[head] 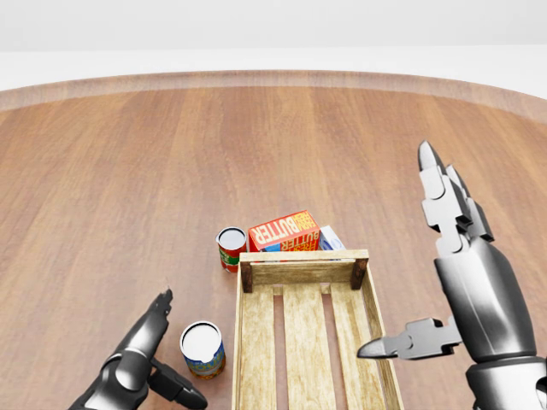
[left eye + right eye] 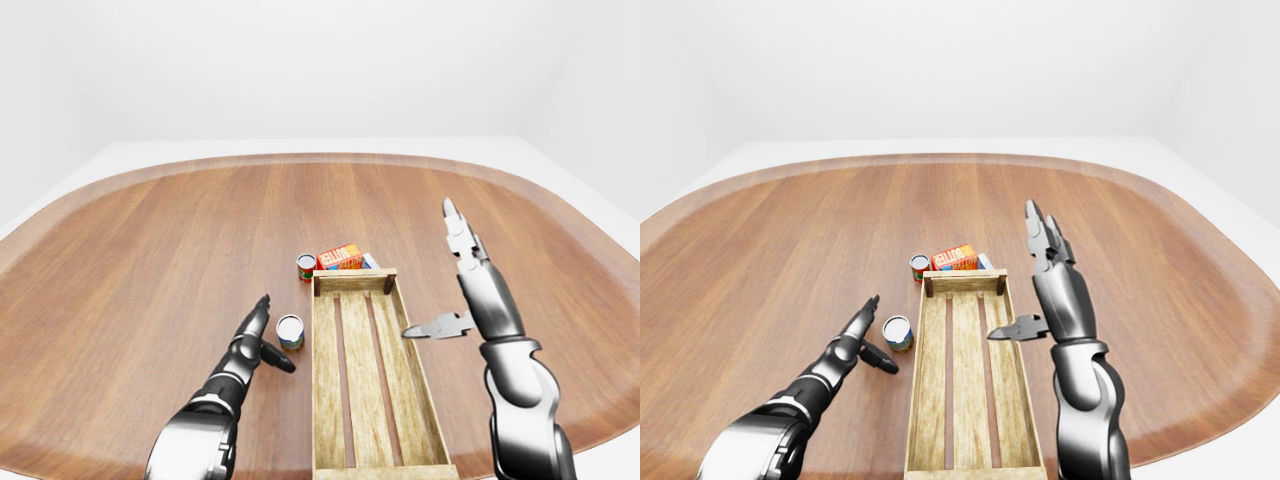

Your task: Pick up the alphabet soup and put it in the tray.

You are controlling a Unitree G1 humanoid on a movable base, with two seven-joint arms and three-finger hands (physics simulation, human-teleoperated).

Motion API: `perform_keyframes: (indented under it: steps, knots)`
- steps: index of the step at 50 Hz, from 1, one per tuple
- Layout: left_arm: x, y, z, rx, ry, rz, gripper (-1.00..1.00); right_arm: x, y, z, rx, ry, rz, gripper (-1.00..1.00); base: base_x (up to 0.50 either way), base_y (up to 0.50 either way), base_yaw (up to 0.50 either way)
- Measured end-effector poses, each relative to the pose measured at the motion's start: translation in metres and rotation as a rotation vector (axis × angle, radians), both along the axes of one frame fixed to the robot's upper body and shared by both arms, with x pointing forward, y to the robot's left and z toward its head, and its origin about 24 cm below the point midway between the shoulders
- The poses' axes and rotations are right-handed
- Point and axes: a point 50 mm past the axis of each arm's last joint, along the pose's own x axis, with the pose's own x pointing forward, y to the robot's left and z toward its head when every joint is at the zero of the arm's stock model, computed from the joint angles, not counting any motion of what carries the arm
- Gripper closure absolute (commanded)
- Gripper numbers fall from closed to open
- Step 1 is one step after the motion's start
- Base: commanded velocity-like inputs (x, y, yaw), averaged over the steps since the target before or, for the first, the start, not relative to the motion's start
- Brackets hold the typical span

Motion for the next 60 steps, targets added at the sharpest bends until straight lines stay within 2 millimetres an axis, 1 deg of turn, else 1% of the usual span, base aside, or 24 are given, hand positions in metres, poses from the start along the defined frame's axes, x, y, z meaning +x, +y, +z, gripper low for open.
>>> perform_keyframes:
  steps: [16, 60]
  knots:
    - [-0.0012, -0.0007, -0.0014, -0.020, 0.011, 0.007, -1.00, -0.0008, 0.0011, 0.0000, -0.002, 0.001, 0.003, -1.00, 0.00, 0.00, 0.00]
    - [-0.0029, -0.0050, -0.0033, -0.005, 0.017, -0.015, -1.00, -0.0002, 0.0026, -0.0012, -0.006, 0.005, 0.005, -1.00, 0.00, 0.00, 0.00]
